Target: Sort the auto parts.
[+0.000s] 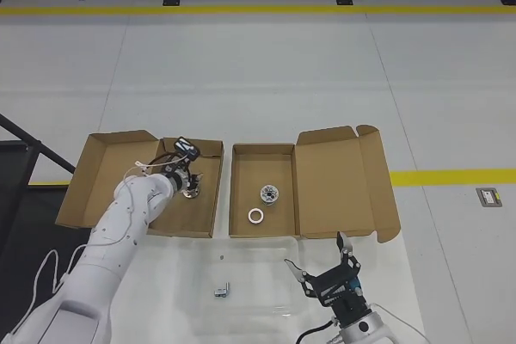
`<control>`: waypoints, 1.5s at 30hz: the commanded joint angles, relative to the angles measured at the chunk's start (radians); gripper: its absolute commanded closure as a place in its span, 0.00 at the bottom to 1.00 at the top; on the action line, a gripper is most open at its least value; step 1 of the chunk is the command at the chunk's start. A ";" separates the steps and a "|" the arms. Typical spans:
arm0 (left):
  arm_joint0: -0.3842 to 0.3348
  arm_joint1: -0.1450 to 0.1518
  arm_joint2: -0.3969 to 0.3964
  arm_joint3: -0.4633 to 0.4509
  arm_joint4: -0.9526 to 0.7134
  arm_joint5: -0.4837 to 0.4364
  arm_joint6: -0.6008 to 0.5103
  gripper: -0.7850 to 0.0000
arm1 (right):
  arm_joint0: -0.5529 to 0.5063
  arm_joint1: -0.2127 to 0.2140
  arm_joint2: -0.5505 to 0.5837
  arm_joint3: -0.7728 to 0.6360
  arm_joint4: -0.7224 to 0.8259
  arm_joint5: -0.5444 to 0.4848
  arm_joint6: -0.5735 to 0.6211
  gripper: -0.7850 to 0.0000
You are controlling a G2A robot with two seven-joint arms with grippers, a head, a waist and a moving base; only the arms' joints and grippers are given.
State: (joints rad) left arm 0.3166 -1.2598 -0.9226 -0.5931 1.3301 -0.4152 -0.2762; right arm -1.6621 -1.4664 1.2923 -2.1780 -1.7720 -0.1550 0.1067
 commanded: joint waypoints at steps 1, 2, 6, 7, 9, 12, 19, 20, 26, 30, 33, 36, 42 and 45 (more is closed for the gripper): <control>0.014 0.013 -0.011 -0.045 0.016 -0.031 -0.013 0.46 | 0.000 0.000 0.000 0.000 0.000 0.000 0.000 0.00; 0.025 0.021 -0.020 -0.073 0.017 -0.064 -0.030 0.51 | 0.000 0.000 0.000 0.000 0.000 0.000 0.000 0.00; 0.094 0.059 -0.075 -0.235 0.013 -0.169 -0.097 0.53 | 0.000 0.000 0.000 0.000 0.000 0.000 0.000 0.00; 0.119 0.071 -0.095 -0.287 0.005 -0.199 -0.118 0.52 | 0.000 0.000 0.000 0.000 0.000 0.000 0.000 0.00; 0.177 0.095 -0.143 -0.400 -0.015 -0.262 -0.170 0.51 | 0.000 0.000 0.000 0.000 0.000 0.000 0.000 0.00; 0.266 0.130 -0.226 -0.571 -0.050 -0.341 -0.273 0.42 | 0.000 0.000 0.000 0.000 0.000 0.000 0.000 0.00; 0.456 0.186 -0.357 -0.911 -0.225 -0.521 -0.547 0.38 | 0.000 0.000 0.000 0.000 0.000 0.000 0.000 0.00; 0.480 0.192 -0.364 -0.953 -0.260 -0.544 -0.585 0.36 | 0.000 0.000 0.000 0.000 0.000 0.000 0.000 0.00; 0.587 0.270 -0.272 -1.134 -0.287 -0.543 -0.586 0.00 | 0.000 0.000 0.000 0.000 0.000 0.000 0.000 0.00; 0.589 0.275 -0.267 -1.140 -0.289 -0.543 -0.586 0.00 | 0.000 0.000 0.000 0.000 0.000 0.000 0.000 0.00; 0.589 0.275 -0.267 -1.140 -0.289 -0.543 -0.586 0.00 | 0.000 0.000 0.000 0.000 0.000 0.000 0.000 0.00; 0.589 0.275 -0.267 -1.140 -0.289 -0.543 -0.586 0.00 | 0.000 0.000 0.000 0.000 0.000 0.000 0.000 0.00; 0.637 0.285 -0.194 -1.205 -0.146 -0.583 -0.546 0.00 | 0.000 0.000 0.000 0.000 0.000 0.000 0.000 0.00; 0.652 0.302 -0.134 -1.230 -0.069 -0.597 -0.532 0.00 | 0.000 0.000 0.000 0.000 0.000 0.000 0.000 0.00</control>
State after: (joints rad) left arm 0.9666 -0.9628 -1.0765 -1.8168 1.2385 -1.0132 -0.8068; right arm -1.6621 -1.4664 1.2923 -2.1780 -1.7720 -0.1550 0.1067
